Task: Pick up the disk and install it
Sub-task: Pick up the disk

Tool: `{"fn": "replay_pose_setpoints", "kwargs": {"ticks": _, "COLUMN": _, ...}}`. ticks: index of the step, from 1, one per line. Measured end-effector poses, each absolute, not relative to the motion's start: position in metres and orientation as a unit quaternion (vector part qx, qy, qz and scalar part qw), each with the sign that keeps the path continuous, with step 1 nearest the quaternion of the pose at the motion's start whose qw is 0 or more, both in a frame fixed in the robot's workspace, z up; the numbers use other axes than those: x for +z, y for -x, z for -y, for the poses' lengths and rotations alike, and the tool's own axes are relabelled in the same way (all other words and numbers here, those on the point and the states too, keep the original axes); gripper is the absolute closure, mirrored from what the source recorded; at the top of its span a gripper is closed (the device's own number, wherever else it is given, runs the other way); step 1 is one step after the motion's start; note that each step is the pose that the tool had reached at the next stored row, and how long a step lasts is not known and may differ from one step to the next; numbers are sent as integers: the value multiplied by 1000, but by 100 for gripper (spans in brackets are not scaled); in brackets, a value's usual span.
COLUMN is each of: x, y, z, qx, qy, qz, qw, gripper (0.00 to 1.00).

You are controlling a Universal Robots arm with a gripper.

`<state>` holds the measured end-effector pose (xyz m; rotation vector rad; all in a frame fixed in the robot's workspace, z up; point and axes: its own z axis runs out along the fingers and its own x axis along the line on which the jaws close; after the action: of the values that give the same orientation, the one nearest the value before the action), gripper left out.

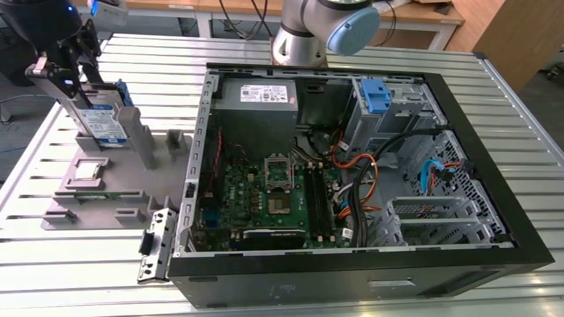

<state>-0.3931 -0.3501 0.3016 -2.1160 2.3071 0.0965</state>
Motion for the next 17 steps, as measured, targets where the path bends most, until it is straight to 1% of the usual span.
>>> {"fn": "replay_pose_setpoints", "kwargs": {"ticks": 2, "x": 302, "y": 393, "z": 350, "qx": 32, "qy": 675, "qz": -737, "qw": 3, "gripper": 41}}
{"fn": "replay_pose_setpoints", "kwargs": {"ticks": 17, "x": 301, "y": 389, "z": 350, "qx": 33, "qy": 675, "qz": -737, "qw": 3, "gripper": 41}}
